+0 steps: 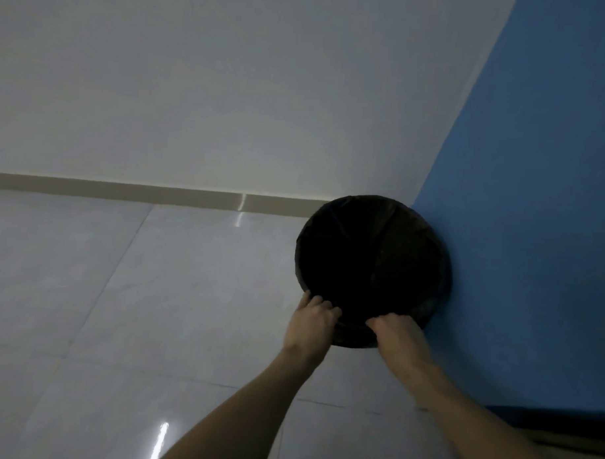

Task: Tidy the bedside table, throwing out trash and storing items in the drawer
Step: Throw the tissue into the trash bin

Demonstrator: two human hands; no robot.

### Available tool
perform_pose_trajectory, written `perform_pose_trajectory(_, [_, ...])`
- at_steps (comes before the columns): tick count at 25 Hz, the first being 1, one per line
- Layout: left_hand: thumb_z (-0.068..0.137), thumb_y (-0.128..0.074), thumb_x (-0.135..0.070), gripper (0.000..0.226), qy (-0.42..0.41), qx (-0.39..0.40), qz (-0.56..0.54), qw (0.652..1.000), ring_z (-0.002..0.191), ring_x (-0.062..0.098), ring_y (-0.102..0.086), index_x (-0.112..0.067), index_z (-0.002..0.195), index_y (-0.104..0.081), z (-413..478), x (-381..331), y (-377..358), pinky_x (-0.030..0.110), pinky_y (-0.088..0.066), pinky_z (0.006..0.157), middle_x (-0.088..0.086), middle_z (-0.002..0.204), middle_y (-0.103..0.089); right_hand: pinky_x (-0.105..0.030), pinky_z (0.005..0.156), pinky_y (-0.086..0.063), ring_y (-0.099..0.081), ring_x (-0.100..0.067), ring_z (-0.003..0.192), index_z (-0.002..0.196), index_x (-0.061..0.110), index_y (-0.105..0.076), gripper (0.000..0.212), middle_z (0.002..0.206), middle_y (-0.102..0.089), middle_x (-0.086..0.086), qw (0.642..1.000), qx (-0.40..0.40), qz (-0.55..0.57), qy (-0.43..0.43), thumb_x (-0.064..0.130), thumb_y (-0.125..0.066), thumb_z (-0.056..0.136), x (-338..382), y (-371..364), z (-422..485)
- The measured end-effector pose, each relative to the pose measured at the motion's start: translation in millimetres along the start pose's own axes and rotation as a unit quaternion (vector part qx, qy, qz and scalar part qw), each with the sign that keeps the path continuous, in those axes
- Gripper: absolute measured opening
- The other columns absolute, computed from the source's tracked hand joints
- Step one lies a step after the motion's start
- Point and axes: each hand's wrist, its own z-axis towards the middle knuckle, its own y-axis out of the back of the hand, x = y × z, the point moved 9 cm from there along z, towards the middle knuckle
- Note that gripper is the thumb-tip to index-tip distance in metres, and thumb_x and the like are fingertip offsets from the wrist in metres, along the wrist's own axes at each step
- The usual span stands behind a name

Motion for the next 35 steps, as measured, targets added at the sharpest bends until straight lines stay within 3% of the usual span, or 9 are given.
perform_pose_trajectory(3, [0.085, -0.051, -0.007, 0.035, -0.016, 0.005, -0.003, 1.000, 0.110, 0.023, -0.056, -0.020, 0.113, -0.068, -43, -5, -5, 0.035, -0.028, 0.115, 0.003, 0.108, -0.070, -0.025, 0.052, -0.029, -0.048, -0.014, 0.073, 0.053, 0.022, -0.025, 0.046, 0.057, -0.026, 0.007, 0.999, 0.030, 0.043, 0.005, -0.002, -0.041, 0.089, 22, -14, -38])
perform_pose_trajectory(8, [0.065, -0.053, -0.010, 0.034, -0.035, 0.061, 0.000, 0.998, 0.084, 0.022, -0.067, -0.023, 0.087, -0.077, -149, -27, -26, 0.036, -0.050, 0.098, -0.002, 0.079, -0.075, -0.021, 0.047, -0.025, -0.055, -0.017, 0.069, 0.070, 0.018, -0.053, 0.029, 0.057, -0.032, 0.008, 0.993, 0.087, 0.079, -0.002, -0.003, -0.043, 0.088, 57, -57, -135])
perform_pose_trajectory(12, [0.082, -0.045, -0.003, 0.039, -0.027, 0.132, -0.002, 0.991, 0.108, 0.027, -0.056, -0.015, 0.110, -0.070, -266, -49, -46, 0.039, -0.032, 0.112, 0.007, 0.107, -0.070, -0.022, 0.037, -0.022, -0.039, -0.011, 0.035, 0.041, 0.023, -0.030, 0.056, 0.038, -0.018, 0.011, 0.994, 0.110, 0.008, -0.003, -0.002, -0.079, 0.047, 109, -91, -244])
perform_pose_trajectory(19, [0.089, -0.050, -0.011, 0.025, 0.013, 0.272, 0.012, 0.962, 0.108, 0.032, -0.059, -0.005, 0.108, -0.066, -394, -76, -82, 0.040, -0.048, 0.087, 0.017, 0.113, -0.066, -0.035, 0.078, -0.042, -0.062, -0.026, 0.100, 0.088, 0.013, -0.065, 0.027, 0.093, -0.066, -0.010, 0.978, 0.195, 0.015, -0.073, 0.006, -0.040, 0.091, 156, -138, -386])
perform_pose_trajectory(22, [0.090, -0.048, -0.023, 0.027, 0.019, 0.248, -0.053, 0.967, 0.108, 0.026, -0.060, -0.011, 0.107, -0.064, -405, -88, -65, 0.036, -0.051, 0.087, 0.010, 0.115, -0.065, -0.043, 0.105, -0.032, -0.043, -0.032, 0.127, 0.130, 0.010, -0.049, 0.039, 0.137, -0.049, -0.017, 0.965, 0.239, 0.048, -0.098, 0.011, -0.033, 0.094, 154, -125, -409])
perform_pose_trajectory(25, [0.092, -0.043, -0.026, 0.025, -0.002, 0.091, -0.130, 0.987, 0.105, 0.017, -0.060, -0.018, 0.102, -0.065, -363, -122, 10, 0.033, -0.048, 0.087, -0.001, 0.109, -0.067, -0.044, 0.106, -0.032, -0.038, -0.032, 0.129, 0.133, 0.015, -0.046, 0.042, 0.139, -0.044, -0.015, 0.979, 0.151, 0.103, -0.090, 0.015, -0.044, 0.090, 139, -47, -404])
perform_pose_trajectory(28, [0.094, -0.046, -0.024, 0.023, -0.048, -0.038, -0.216, 0.975, 0.111, 0.014, -0.055, -0.021, 0.111, -0.061, -314, -182, 89, 0.024, -0.041, 0.092, -0.004, 0.114, -0.063, -0.031, 0.102, -0.036, -0.045, -0.018, 0.121, 0.126, 0.023, -0.049, 0.036, 0.131, -0.050, 0.002, 0.969, -0.069, 0.185, -0.151, 0.022, -0.047, 0.090, 85, 62, -423])
perform_pose_trajectory(32, [0.093, -0.050, -0.021, 0.024, -0.115, -0.126, -0.304, 0.937, 0.112, 0.016, -0.053, -0.021, 0.116, -0.058, -265, -288, 175, 0.028, -0.043, 0.093, 0.000, 0.118, -0.059, -0.021, 0.082, -0.042, -0.053, -0.012, 0.105, 0.118, 0.026, -0.054, 0.030, 0.119, -0.056, 0.004, 0.906, -0.286, 0.162, -0.267, 0.024, -0.054, 0.088, -31, 171, -508])
perform_pose_trajectory(35, [0.091, -0.053, -0.021, 0.032, -0.182, -0.124, -0.335, 0.916, 0.122, 0.020, -0.045, -0.019, 0.123, -0.054, -235, -370, 213, 0.034, -0.041, 0.101, 0.002, 0.129, -0.052, -0.033, 0.088, -0.045, -0.051, -0.023, 0.115, 0.126, 0.022, -0.049, 0.045, 0.131, -0.050, -0.008, 0.869, -0.304, 0.126, -0.369, 0.023, -0.061, 0.082, -114, 175, -554])
